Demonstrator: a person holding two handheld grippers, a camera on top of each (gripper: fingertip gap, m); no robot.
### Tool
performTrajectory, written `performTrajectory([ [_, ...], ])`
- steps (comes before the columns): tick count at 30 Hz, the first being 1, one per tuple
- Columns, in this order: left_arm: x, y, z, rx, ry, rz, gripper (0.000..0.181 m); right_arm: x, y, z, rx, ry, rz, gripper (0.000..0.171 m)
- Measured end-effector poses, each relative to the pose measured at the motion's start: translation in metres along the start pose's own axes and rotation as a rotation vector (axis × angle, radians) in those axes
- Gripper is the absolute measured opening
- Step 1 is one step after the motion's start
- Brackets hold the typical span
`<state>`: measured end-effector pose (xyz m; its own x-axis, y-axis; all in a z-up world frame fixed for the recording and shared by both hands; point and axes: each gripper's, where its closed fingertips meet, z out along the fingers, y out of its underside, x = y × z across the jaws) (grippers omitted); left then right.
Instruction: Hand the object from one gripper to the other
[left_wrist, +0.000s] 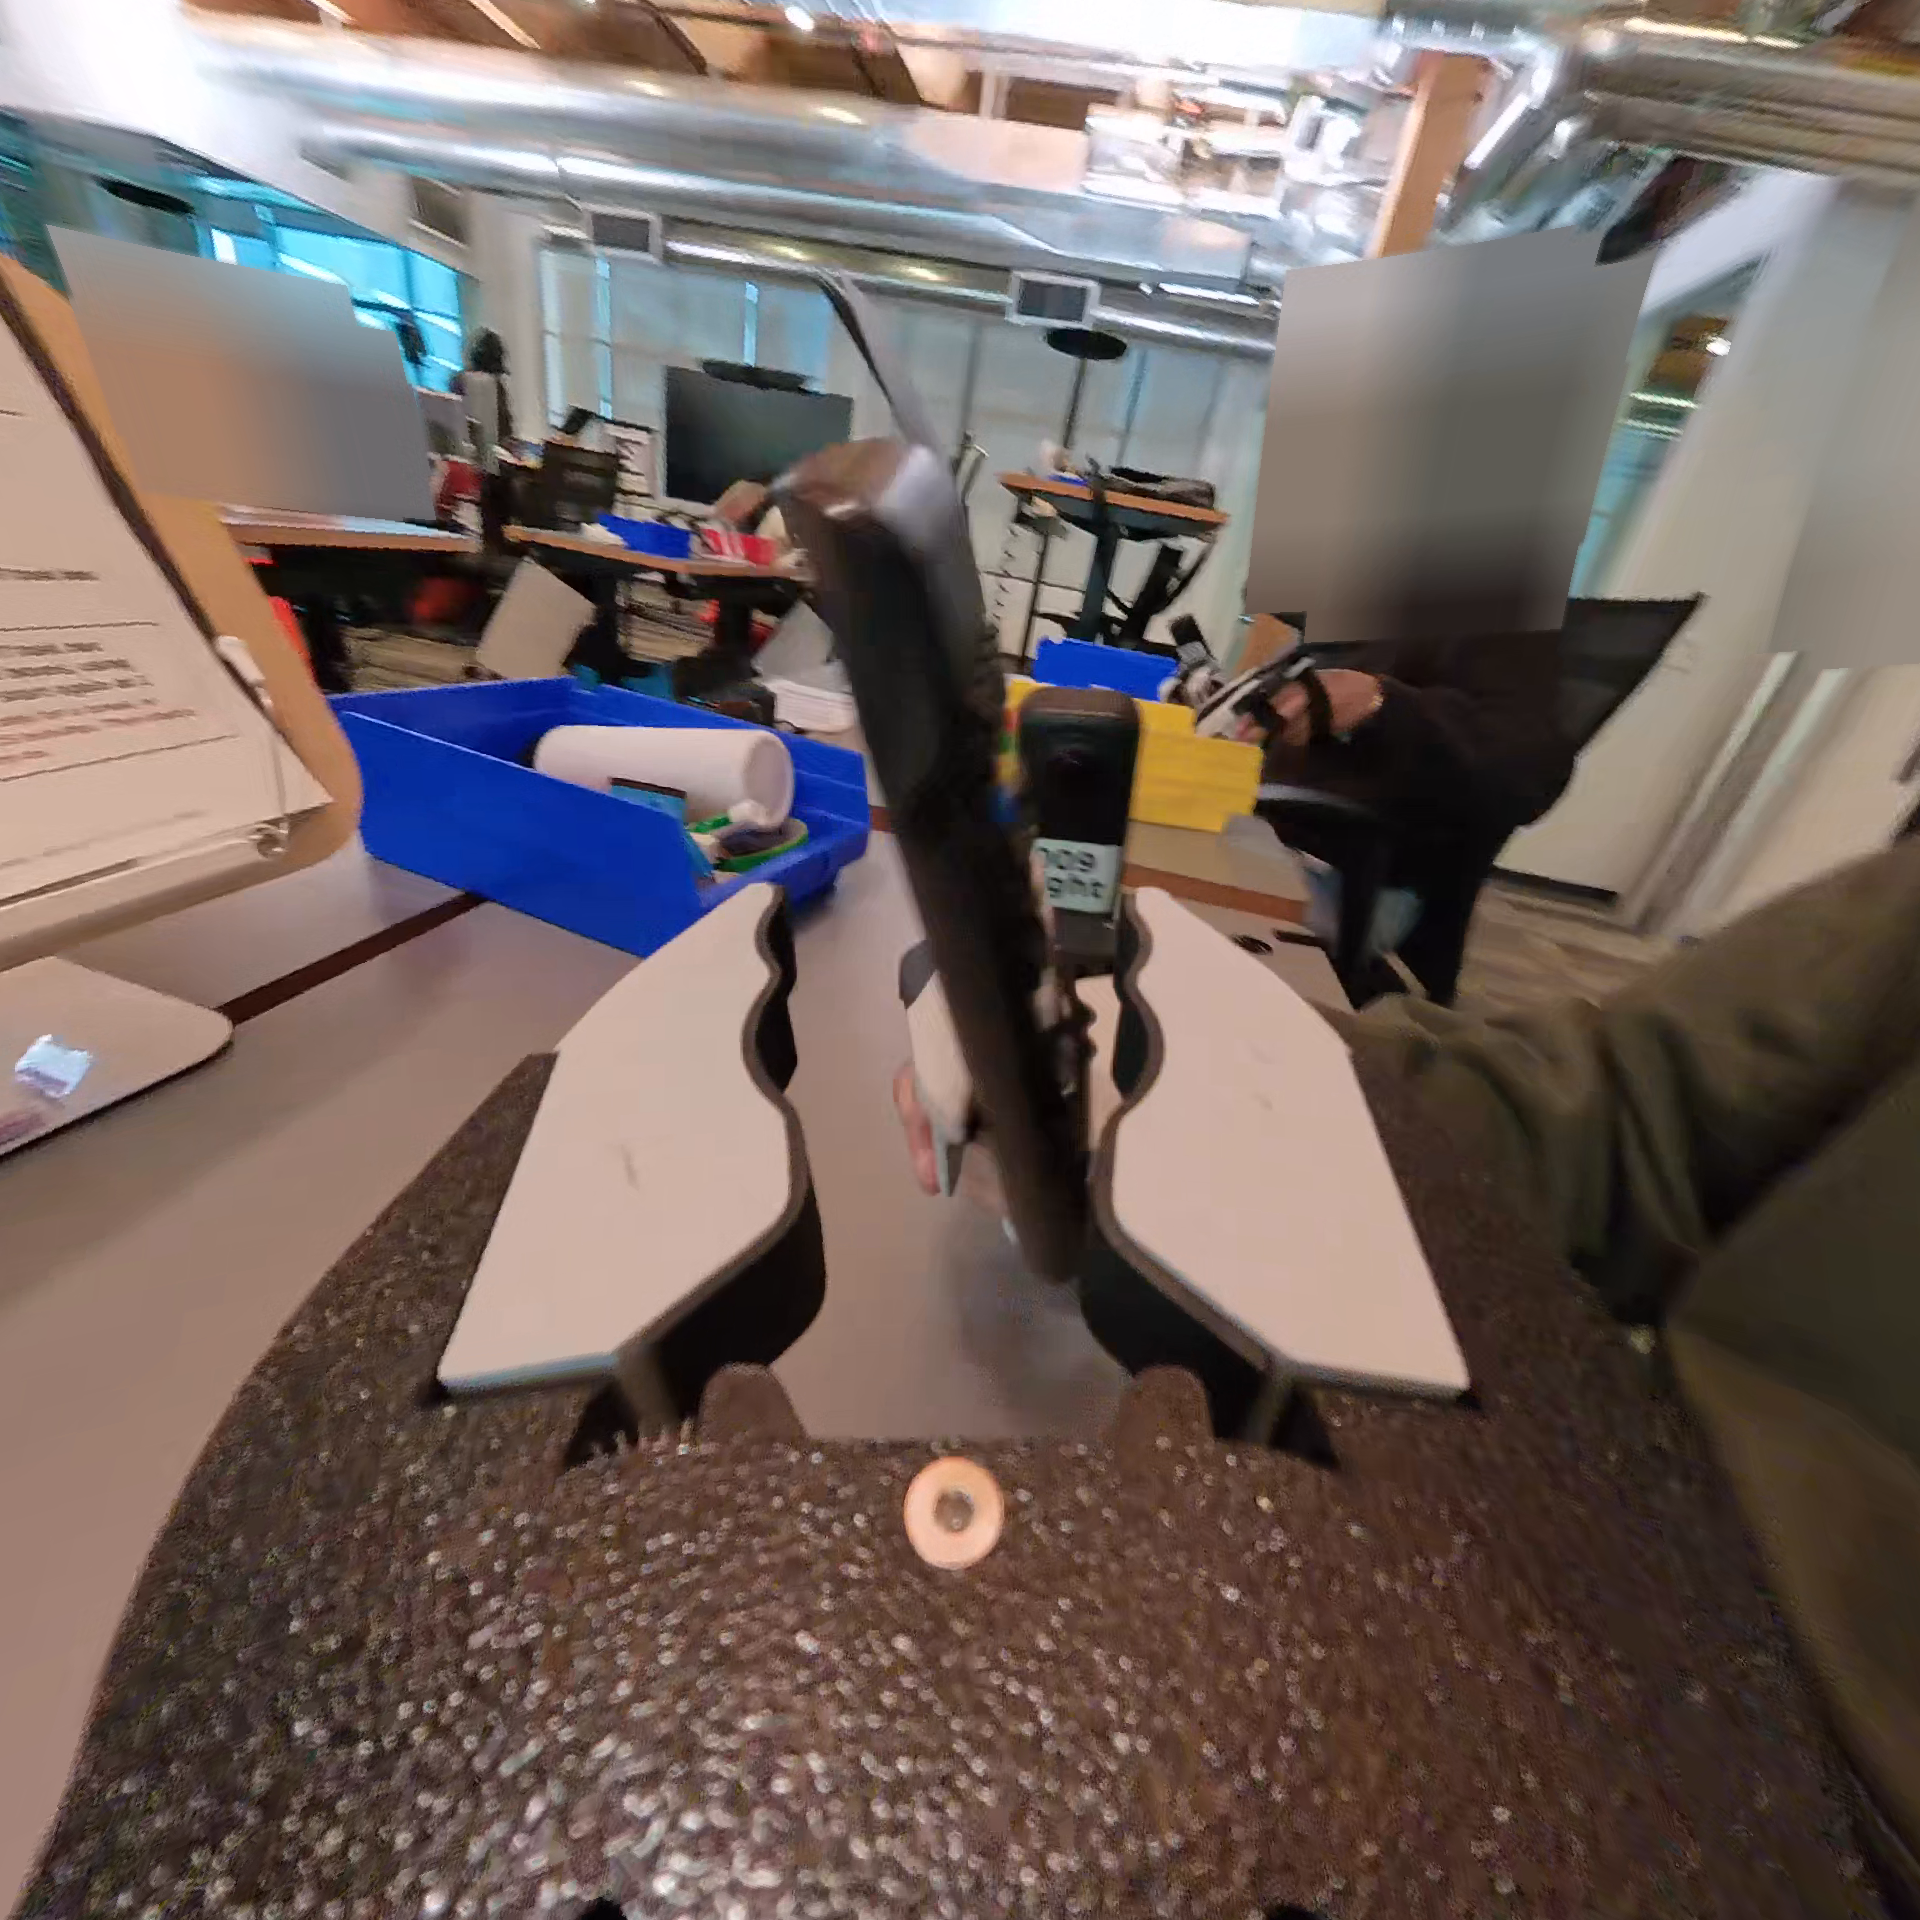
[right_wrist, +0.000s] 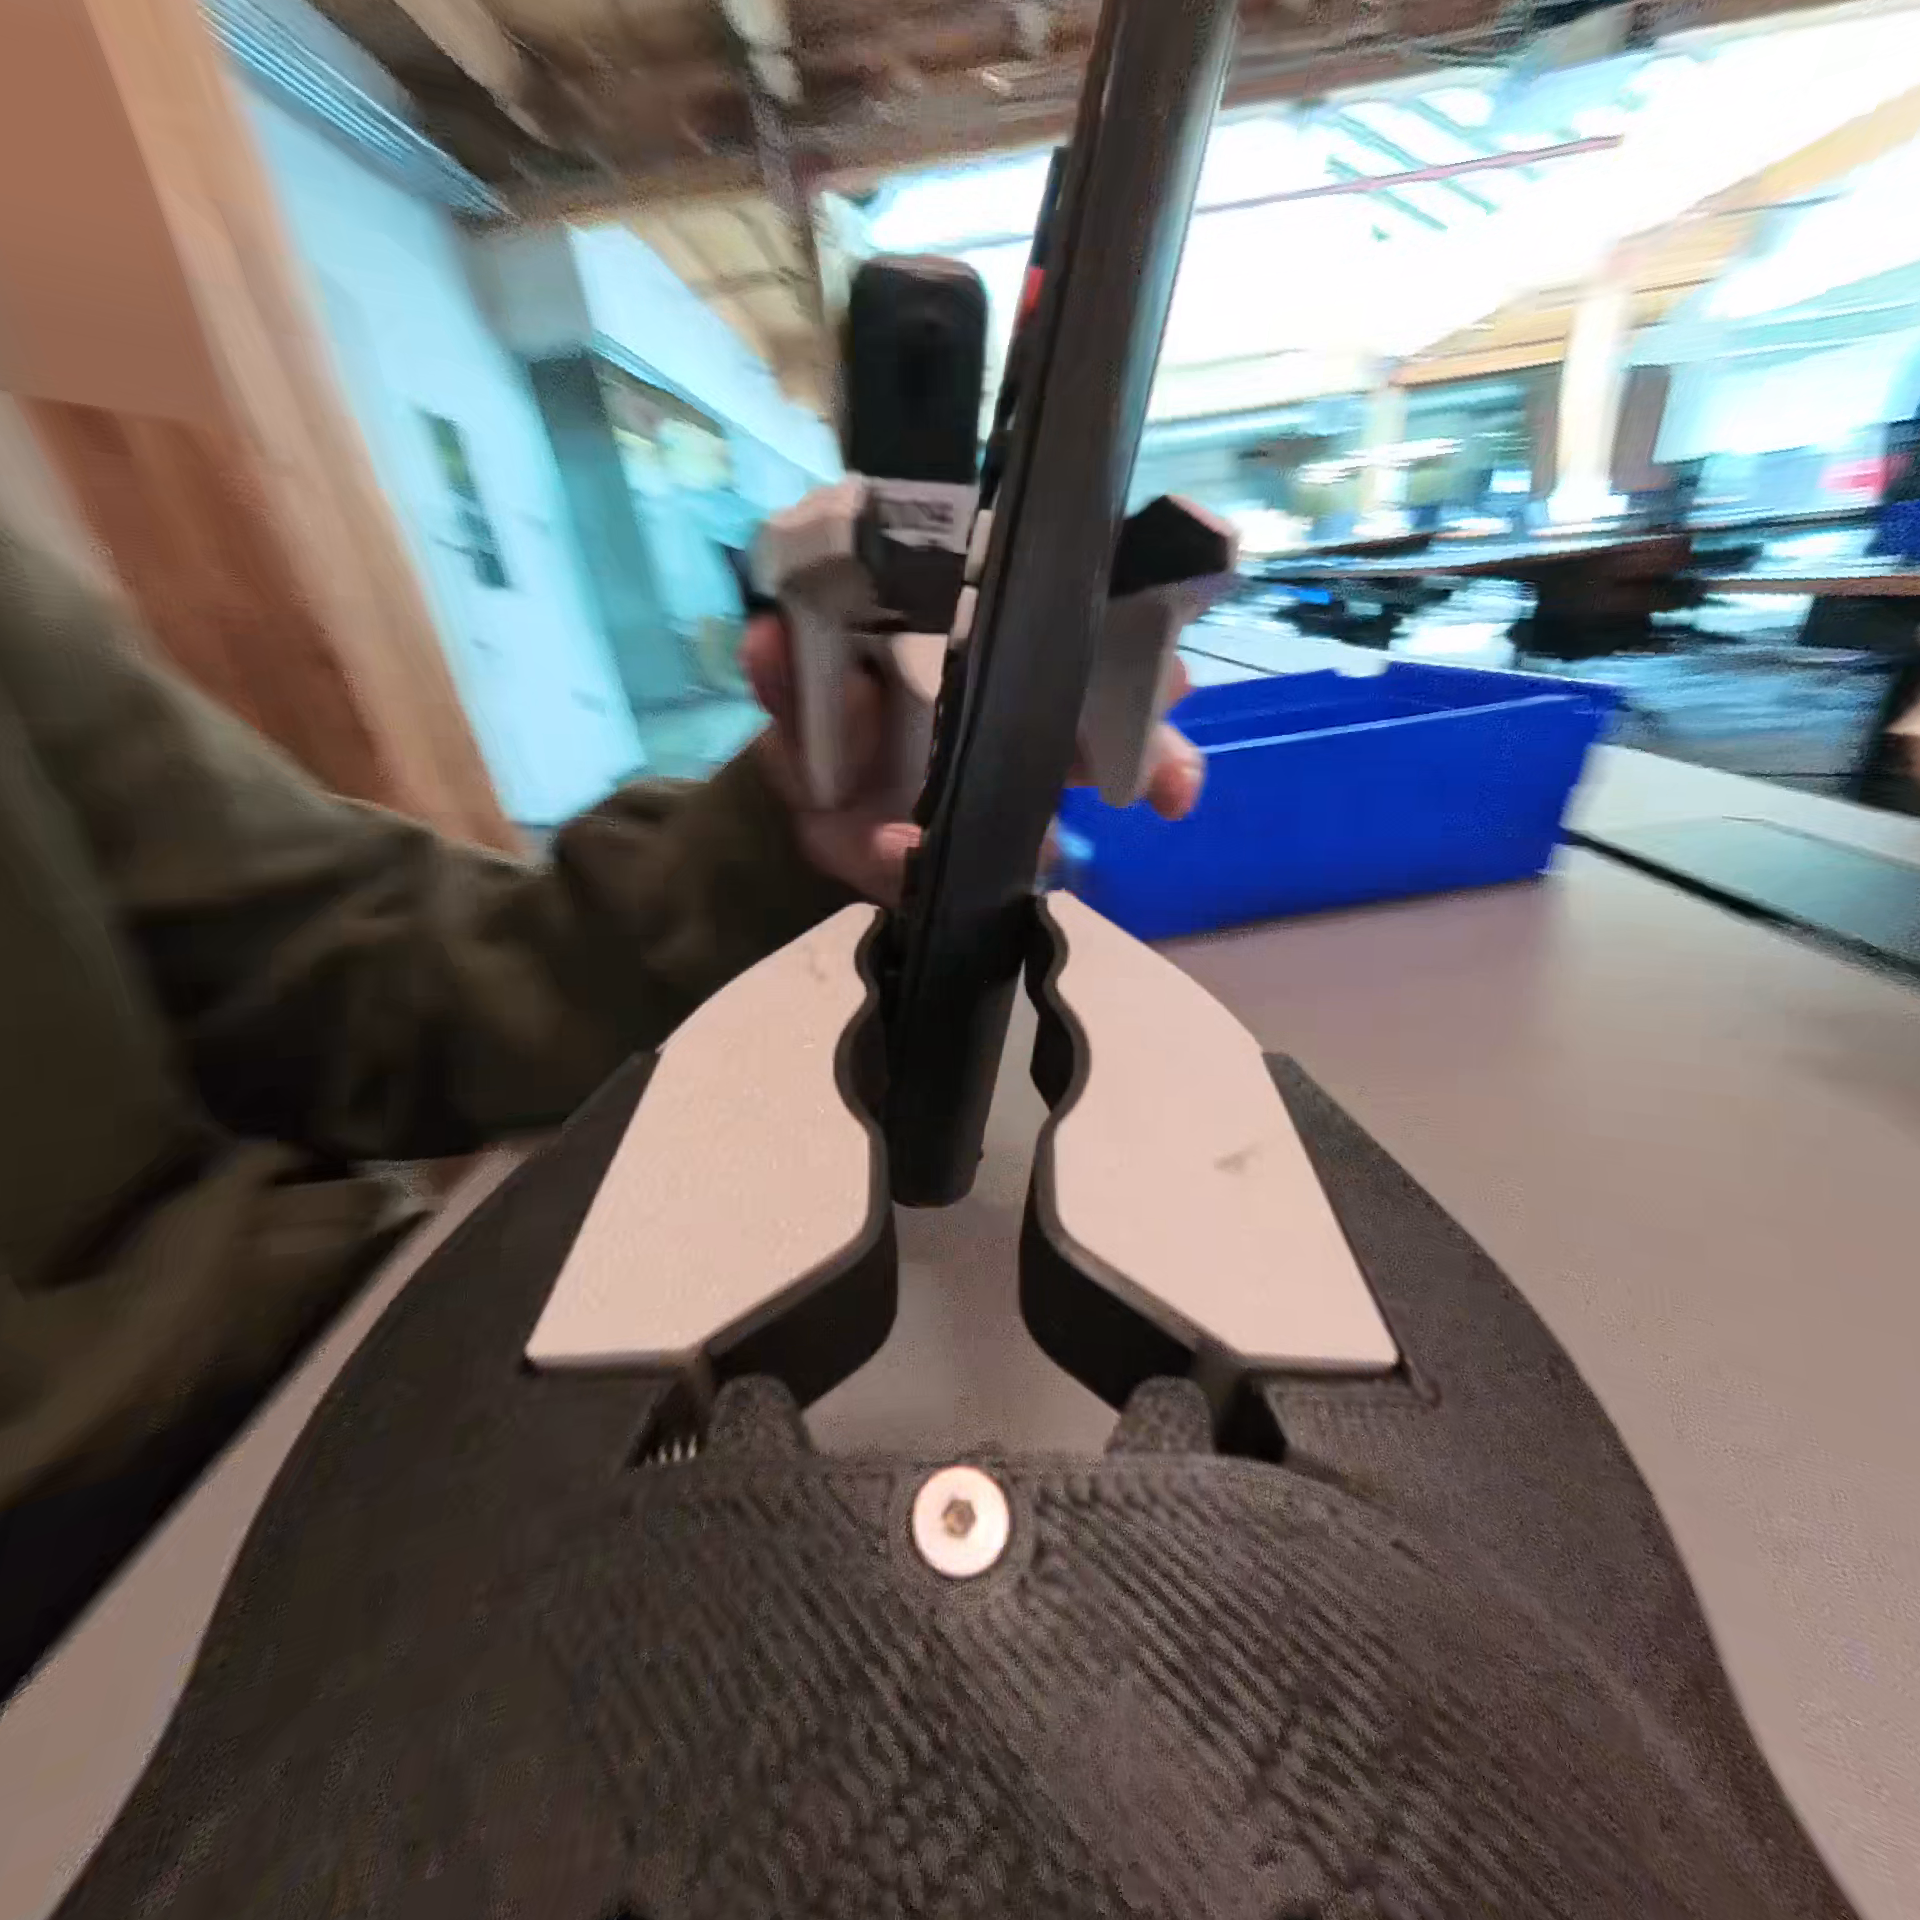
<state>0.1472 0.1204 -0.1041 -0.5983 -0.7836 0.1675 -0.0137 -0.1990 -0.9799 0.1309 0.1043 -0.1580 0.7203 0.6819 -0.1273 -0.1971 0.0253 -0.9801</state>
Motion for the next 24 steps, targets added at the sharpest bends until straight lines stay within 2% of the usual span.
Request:
performTrajectory([
  [2, 0.005, -0.002, -0.006, 0.004, 0.052, -0.008, 0.054, -0.011, 0.0, 0.0, 0.009, -0.097, 0.065, 0.024],
  [5, 0.012, -0.001, -0.006, -0.004, 0.108, -0.052, 0.041, -0.011, 0.017, 0.007, -0.099, -0.081, 0.045, 0.024],
  [6, 0.008, 0.002, -0.004, -0.028, 0.082, -0.048, 0.027, -0.013, 0.022, 0.01, -0.123, -0.081, 0.031, 0.024],
  [9, -0.003, 0.005, -0.004, -0.049, 0.018, -0.073, 0.025, -0.004, 0.024, 0.011, -0.116, -0.023, 0.029, 0.024],
  [11, -0.028, 0.005, -0.006, -0.035, -0.15, -0.128, 0.024, 0.017, 0.022, 0.006, -0.088, 0.126, -0.013, 0.028],
  [14, -0.061, 0.008, -0.017, 0.03, -0.398, -0.22, 0.024, 0.051, 0.013, -0.01, -0.07, 0.485, -0.291, 0.071],
  [16, -0.065, 0.006, -0.018, 0.096, -0.467, -0.233, 0.025, 0.056, 0.013, -0.011, -0.159, 0.604, -0.532, 0.078],
  [18, -0.063, 0.004, -0.015, 0.142, -0.497, -0.25, 0.024, 0.056, 0.019, -0.004, -0.253, 0.662, -0.671, 0.082],
  [21, -0.054, 0.004, -0.006, 0.142, -0.508, -0.227, 0.024, 0.062, 0.024, -0.001, -0.336, 0.771, -0.763, 0.078],
  [24, -0.048, 0.007, 0.001, 0.104, -0.539, -0.142, 0.024, 0.069, 0.024, -0.009, -0.387, 0.841, -0.787, 0.055],
])
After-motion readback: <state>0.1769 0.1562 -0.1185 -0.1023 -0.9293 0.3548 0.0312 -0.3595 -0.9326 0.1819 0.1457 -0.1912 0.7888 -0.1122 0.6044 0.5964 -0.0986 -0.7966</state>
